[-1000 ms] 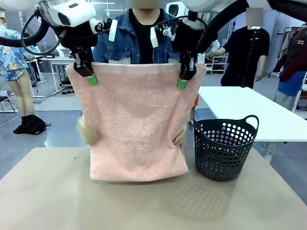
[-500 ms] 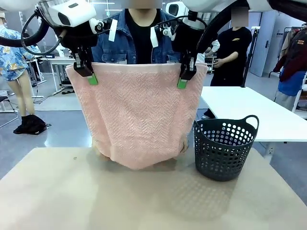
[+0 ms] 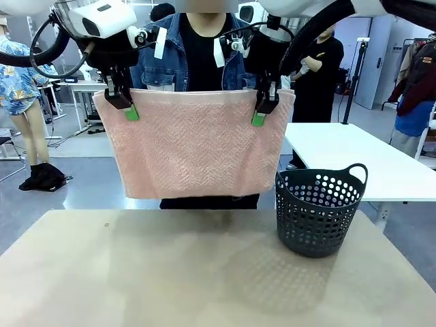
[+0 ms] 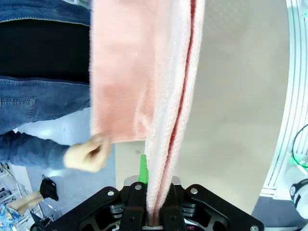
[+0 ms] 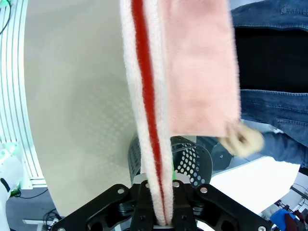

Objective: Fold the towel.
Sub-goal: Release the end of the 100 cm Hotel Towel you were holding.

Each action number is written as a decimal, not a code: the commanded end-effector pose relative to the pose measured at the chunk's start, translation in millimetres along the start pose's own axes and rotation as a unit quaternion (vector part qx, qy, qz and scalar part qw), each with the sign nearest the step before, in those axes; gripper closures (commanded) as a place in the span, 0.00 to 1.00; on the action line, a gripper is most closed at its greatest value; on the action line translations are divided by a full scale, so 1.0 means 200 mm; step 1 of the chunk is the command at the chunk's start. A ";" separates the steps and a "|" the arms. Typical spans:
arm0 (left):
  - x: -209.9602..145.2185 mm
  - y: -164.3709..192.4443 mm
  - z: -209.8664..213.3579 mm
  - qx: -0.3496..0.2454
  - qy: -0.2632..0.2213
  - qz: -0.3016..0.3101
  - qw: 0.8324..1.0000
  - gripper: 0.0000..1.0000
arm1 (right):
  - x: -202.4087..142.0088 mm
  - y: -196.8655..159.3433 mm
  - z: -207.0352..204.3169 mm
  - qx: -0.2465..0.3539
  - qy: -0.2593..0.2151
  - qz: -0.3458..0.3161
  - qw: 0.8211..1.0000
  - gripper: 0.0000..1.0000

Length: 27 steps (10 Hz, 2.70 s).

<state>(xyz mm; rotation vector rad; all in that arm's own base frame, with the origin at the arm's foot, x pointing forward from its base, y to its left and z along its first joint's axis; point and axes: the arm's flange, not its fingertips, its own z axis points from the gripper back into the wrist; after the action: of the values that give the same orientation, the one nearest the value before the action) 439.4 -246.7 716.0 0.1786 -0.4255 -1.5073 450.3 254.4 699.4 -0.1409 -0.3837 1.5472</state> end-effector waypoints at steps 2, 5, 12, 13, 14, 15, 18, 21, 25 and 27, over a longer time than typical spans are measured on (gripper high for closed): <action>-0.01 0.00 0.01 0.002 0.000 0.001 1.000 1.00 | 0.00 0.00 0.01 -0.002 0.000 0.000 1.000 1.00; -0.01 0.00 0.01 0.002 0.000 0.001 1.000 1.00 | 0.00 0.00 0.01 -0.002 0.000 0.000 1.000 1.00; -0.01 0.00 0.01 0.002 0.000 0.001 1.000 1.00 | 0.00 0.00 0.01 -0.002 0.000 0.000 1.000 1.00; -0.01 0.00 0.01 0.002 0.000 0.001 1.000 1.00 | 0.00 0.00 0.01 -0.002 0.000 0.000 1.000 1.00; -0.01 0.00 0.01 0.002 0.000 0.001 1.000 1.00 | 0.00 0.00 0.01 -0.002 0.000 0.000 1.000 1.00; -0.01 0.00 0.01 0.002 0.000 0.001 1.000 1.00 | 0.00 0.00 0.01 -0.002 0.000 0.000 1.000 1.00; -0.01 0.00 0.01 0.002 0.000 0.001 1.000 1.00 | 0.00 0.00 0.01 -0.002 0.000 0.000 1.000 1.00; -0.01 0.00 0.01 0.002 0.000 0.001 1.000 1.00 | 0.00 0.00 0.01 -0.002 0.000 0.000 1.000 1.00; 0.00 0.01 0.05 0.014 -0.010 0.003 1.000 0.22 | -0.02 0.00 0.06 -0.009 -0.012 -0.019 1.000 0.44; -0.01 0.01 0.10 0.023 -0.020 0.008 1.000 0.00 | -0.04 0.01 0.16 -0.017 -0.035 -0.037 0.999 0.13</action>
<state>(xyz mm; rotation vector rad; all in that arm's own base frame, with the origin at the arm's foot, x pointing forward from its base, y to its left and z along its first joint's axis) 435.9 -245.2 728.9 0.1896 -0.4579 -1.5009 443.6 247.4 719.3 -0.1327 -0.4310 1.5176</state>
